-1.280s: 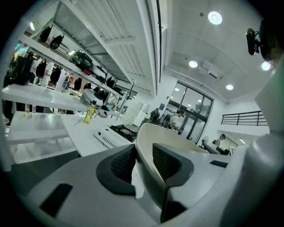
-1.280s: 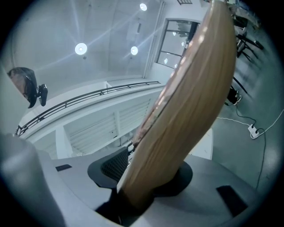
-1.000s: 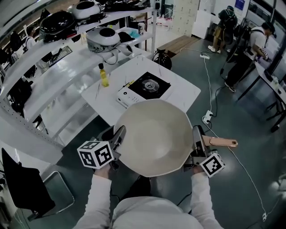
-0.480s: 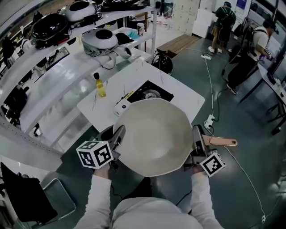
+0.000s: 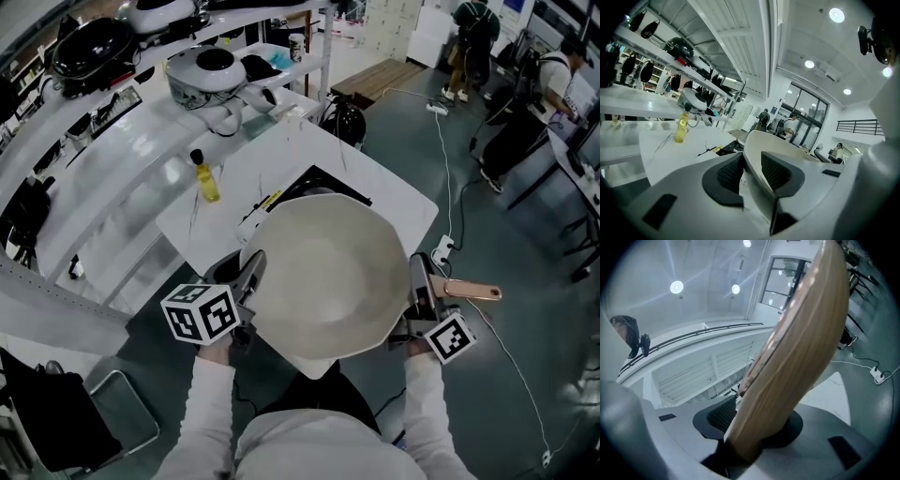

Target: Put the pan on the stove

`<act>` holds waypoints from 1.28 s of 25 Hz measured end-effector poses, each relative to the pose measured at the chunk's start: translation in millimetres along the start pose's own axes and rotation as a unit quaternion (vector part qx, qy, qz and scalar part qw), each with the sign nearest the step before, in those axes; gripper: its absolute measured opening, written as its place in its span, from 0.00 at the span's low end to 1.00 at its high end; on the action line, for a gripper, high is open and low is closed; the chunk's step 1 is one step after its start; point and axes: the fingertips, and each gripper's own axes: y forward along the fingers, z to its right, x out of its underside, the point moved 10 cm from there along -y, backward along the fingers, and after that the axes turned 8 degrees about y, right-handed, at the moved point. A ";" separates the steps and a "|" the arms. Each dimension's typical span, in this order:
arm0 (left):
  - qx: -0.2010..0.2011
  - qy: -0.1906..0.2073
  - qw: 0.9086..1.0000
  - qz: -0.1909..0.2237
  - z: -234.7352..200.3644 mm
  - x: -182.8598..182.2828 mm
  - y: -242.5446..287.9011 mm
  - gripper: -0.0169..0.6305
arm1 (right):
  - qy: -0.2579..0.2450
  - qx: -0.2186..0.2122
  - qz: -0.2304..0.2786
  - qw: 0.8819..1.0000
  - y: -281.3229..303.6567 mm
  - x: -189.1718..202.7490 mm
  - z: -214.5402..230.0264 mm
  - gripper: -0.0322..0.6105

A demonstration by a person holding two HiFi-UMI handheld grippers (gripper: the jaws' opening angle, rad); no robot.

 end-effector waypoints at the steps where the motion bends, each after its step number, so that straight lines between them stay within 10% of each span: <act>1: -0.002 0.000 1.000 0.000 -2.5 -1.1 4.2 0.22 | 0.002 0.000 -0.001 1.000 5.3 -0.1 3.2 0.33; 32: -0.079 -0.010 0.997 0.006 -50.8 -37.0 134.7 0.21 | 0.017 -0.036 -0.066 0.997 176.8 -39.8 101.0 0.32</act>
